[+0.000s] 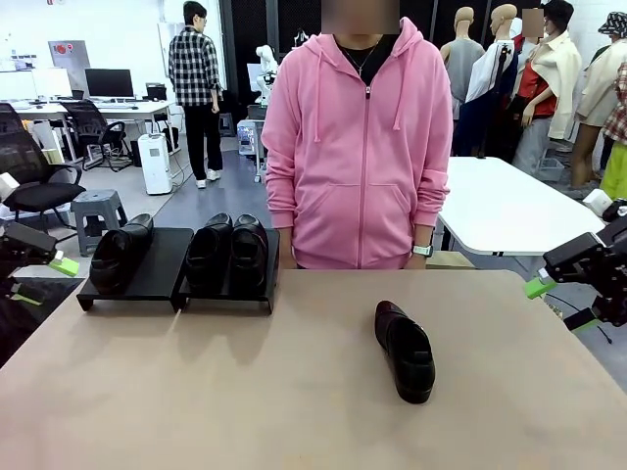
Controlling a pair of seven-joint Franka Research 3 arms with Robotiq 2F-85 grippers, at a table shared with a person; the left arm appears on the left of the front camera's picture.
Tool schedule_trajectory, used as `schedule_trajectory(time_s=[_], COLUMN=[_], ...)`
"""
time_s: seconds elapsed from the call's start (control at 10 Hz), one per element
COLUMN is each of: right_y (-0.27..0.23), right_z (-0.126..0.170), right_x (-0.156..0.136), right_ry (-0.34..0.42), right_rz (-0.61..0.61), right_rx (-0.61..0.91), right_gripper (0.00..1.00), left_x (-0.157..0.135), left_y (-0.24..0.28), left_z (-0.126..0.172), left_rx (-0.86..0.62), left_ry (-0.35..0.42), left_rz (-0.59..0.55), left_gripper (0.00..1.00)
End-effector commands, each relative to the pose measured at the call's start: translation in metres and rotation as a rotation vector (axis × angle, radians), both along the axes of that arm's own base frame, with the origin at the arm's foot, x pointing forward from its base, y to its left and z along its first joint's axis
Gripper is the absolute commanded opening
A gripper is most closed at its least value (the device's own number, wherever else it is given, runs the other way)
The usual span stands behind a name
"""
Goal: Organize the shoes by placing them on the stand.
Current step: Place the Shoe from the middle of the table onto the Shoes Stand, then pick up one Shoe and place it in the middle of the table.
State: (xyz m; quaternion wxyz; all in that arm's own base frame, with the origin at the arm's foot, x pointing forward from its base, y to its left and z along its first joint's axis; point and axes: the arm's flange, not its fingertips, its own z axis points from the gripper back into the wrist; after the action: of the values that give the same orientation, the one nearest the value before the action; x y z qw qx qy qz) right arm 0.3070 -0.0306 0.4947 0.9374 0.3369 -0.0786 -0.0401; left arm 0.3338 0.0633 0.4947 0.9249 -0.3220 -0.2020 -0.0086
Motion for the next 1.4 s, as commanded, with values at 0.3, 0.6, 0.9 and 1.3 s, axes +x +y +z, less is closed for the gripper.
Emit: schedule_trajectory(time_s=[0.3,0.6,0.9,1.3], right_y=[-0.002,-0.002,-0.002,0.033], right_z=[0.001,0.001,0.001,0.007], right_x=[0.001,0.001,0.001,0.005], right_ry=[-0.019,-0.019,-0.019,-0.013], right_rz=[0.018,0.018,0.018,0.119], right_rx=[0.022,0.022,0.022,-0.192], right_gripper=[1.00,1.00,1.00,1.00], left_x=[-0.011,-0.011,-0.011,-0.011], left_y=[-0.002,-0.002,-0.002,-0.002], left_z=[0.007,0.007,0.007,0.007], left_rx=[0.030,0.030,0.030,0.030], left_ry=[-0.020,-0.020,-0.020,-0.020], left_rz=[-0.059,-0.059,-0.059,-0.059], left_gripper=[1.00,1.00,1.00,1.00])
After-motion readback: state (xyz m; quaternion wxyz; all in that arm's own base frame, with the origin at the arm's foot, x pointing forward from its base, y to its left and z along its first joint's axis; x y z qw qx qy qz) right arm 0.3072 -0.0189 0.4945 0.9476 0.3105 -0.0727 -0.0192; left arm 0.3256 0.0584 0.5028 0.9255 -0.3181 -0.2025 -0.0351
